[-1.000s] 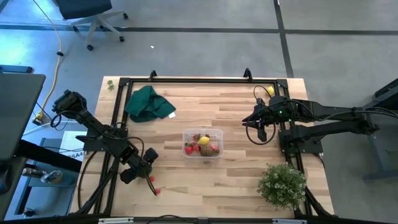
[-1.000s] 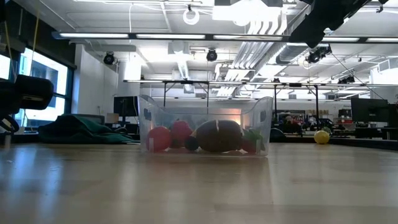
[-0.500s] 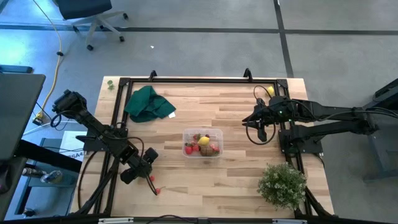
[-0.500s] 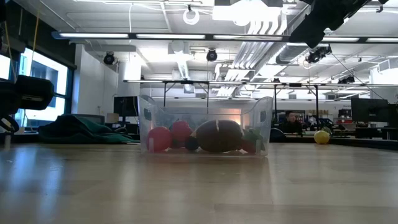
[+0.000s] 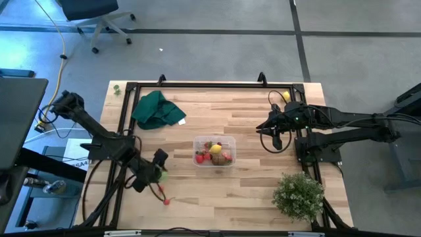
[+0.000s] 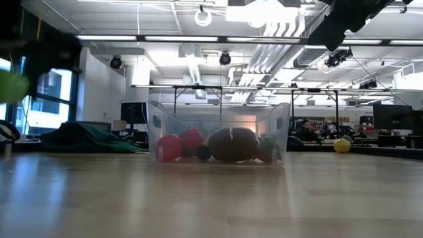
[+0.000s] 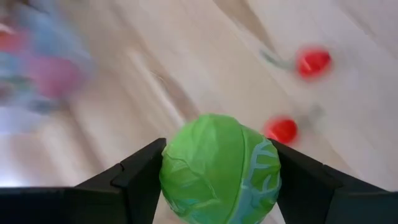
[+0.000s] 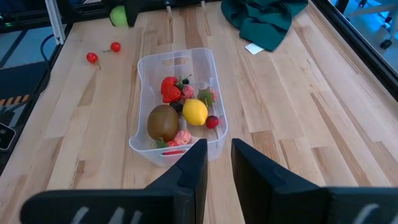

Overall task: Pick and placing Produce into tupperware
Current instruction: Put the green cabbage into the transparent bin

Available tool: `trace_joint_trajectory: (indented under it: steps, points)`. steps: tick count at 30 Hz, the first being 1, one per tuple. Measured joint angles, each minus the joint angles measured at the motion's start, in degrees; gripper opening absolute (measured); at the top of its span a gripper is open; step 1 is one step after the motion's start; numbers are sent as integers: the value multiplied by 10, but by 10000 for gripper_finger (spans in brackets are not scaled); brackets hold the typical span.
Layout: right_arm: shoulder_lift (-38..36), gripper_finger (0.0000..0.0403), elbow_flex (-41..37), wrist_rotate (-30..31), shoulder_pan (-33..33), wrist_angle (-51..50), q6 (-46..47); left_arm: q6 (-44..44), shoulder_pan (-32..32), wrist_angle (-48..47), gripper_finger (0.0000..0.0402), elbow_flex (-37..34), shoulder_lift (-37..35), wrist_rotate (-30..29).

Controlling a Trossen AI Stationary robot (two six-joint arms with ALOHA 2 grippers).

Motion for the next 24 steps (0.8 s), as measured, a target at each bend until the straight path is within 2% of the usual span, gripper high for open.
trace_joint_trajectory:
  steps: [5,11,17,24]
  points:
    - [0,62,0,0,0,0,0,33,48,-9,247,62,-41,-54]
    - [0,62,0,0,0,0,0,130,125,-3,248,180,-40,-65]
    - [0,62,0,0,0,0,0,198,195,-14,248,319,38,-42]
    - [0,62,0,0,0,0,0,228,256,-72,248,452,217,33]
